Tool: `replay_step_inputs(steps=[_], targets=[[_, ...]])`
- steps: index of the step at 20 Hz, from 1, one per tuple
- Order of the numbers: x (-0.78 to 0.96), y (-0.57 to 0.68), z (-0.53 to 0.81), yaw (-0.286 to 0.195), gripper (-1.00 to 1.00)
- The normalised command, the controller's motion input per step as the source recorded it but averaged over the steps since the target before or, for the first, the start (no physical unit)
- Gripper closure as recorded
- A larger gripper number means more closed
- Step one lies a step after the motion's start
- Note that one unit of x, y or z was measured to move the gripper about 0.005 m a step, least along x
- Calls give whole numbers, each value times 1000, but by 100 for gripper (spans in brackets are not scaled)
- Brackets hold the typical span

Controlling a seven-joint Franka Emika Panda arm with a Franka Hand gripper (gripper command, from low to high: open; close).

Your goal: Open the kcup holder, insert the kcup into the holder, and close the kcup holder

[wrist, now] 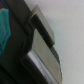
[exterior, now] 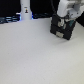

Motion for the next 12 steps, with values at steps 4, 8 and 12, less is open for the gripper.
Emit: replay_step_inputs(steps=[4,8,12], targets=[[-216,441,620,23,-100],[-47,384,867,14,-100],[81,94,624,-12,-100]])
